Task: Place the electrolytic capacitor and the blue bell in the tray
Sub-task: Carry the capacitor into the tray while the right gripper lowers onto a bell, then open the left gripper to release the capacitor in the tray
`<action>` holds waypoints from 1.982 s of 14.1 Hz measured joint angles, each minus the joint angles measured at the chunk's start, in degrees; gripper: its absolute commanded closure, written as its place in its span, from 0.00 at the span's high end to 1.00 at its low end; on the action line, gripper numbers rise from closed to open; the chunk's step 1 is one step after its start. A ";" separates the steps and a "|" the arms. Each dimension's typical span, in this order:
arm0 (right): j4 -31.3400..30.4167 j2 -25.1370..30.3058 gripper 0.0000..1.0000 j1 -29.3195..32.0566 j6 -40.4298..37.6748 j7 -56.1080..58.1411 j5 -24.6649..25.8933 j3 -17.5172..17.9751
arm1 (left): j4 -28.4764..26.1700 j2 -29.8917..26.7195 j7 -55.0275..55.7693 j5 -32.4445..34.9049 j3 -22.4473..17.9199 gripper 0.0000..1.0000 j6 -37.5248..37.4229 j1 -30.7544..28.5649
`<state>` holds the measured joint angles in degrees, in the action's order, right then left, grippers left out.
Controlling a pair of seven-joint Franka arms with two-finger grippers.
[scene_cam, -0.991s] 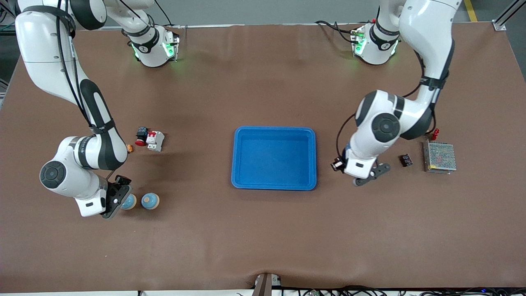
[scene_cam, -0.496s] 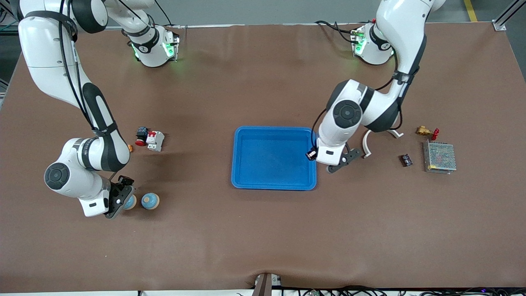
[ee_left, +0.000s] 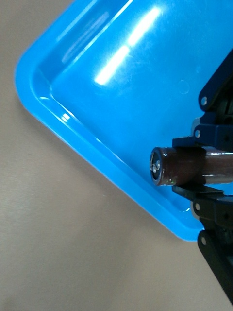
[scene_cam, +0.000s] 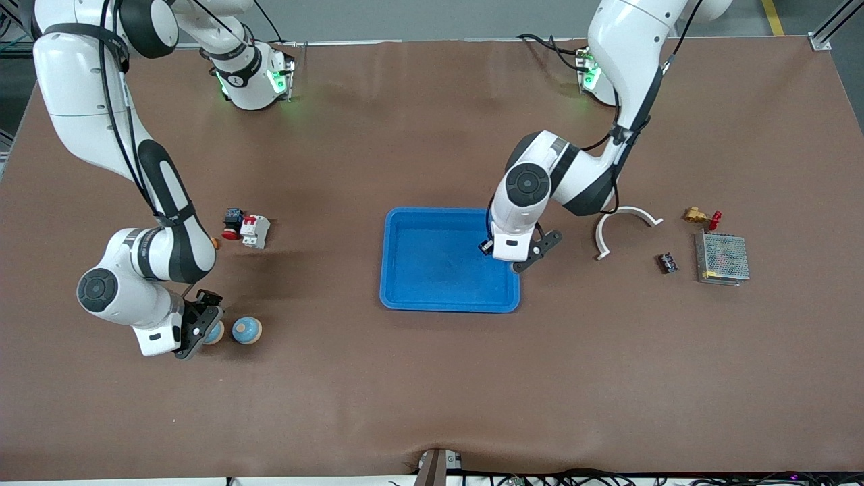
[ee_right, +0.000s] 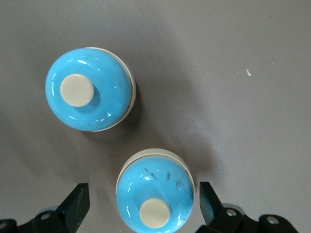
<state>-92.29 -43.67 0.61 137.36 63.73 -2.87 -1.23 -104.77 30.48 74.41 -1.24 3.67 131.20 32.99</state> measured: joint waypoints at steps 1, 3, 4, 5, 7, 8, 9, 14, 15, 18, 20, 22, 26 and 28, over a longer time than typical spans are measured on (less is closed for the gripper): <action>0.01 -0.12 1.00 0.00 0.00 0.01 -0.07 0.00 | 0.02 0.44 0.39 0.00 0.00 0.00 0.21 0.24; 0.01 -0.30 1.00 0.00 0.04 0.01 -0.12 0.00 | 0.11 1.23 1.30 0.00 0.00 0.00 0.46 0.52; 0.01 -0.34 1.00 0.00 0.07 0.01 -0.13 0.00 | 0.12 1.56 1.64 0.00 0.00 0.00 0.51 0.67; 0.01 -0.36 1.00 0.00 0.17 0.02 -0.14 0.00 | 0.14 1.89 1.93 0.00 0.00 0.00 0.57 0.84; 0.02 -0.37 1.00 0.00 0.39 0.02 -0.20 0.00 | 0.16 2.64 2.14 0.00 0.00 0.00 1.43 1.08; 0.02 -0.38 1.00 0.00 0.41 0.02 -0.45 0.00 | 0.16 3.11 2.19 0.00 0.00 0.00 1.91 1.15; 0.02 -0.38 1.00 0.00 0.41 0.02 -0.71 0.00 | 0.17 3.54 2.20 0.00 0.00 0.13 2.31 1.20; 0.04 -0.39 0.75 0.04 0.48 1.44 -1.74 -0.01 | 0.51 4.38 2.22 0.00 -0.02 1.00 2.77 1.23; 0.03 -0.39 0.70 0.05 0.49 1.45 -1.95 -0.01 | 0.66 4.38 2.24 0.00 -0.03 1.00 2.77 1.23; 0.05 -0.39 0.63 0.06 0.52 1.66 -2.61 -0.03 | 1.93 4.25 2.26 0.00 -0.12 1.00 2.77 1.16; 0.16 -0.41 0.61 0.07 0.54 1.67 -2.86 -0.04 | 3.61 3.63 2.26 0.00 -0.35 1.00 1.62 0.85; 0.22 -0.41 0.61 0.09 0.54 1.66 -4.36 -0.05 | 5.84 2.29 2.06 0.00 -0.71 1.00 -1.99 0.25; 2.03 -0.41 0.61 0.03 -1.83 1.65 -5.98 0.00 | 9.81 -1.16 -5.25 0.00 -1.06 1.00 -10.47 -3.87; 5.19 -0.39 0.61 -0.02 -6.80 1.36 -6.06 0.03 | 9.96 -2.94 -11.26 0.00 -1.12 1.00 -13.20 -6.67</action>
<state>-87.10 -44.06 0.59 130.56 65.09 -8.93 -1.21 -94.81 27.54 63.15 -1.24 2.55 118.00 26.32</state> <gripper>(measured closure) 0.317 0.000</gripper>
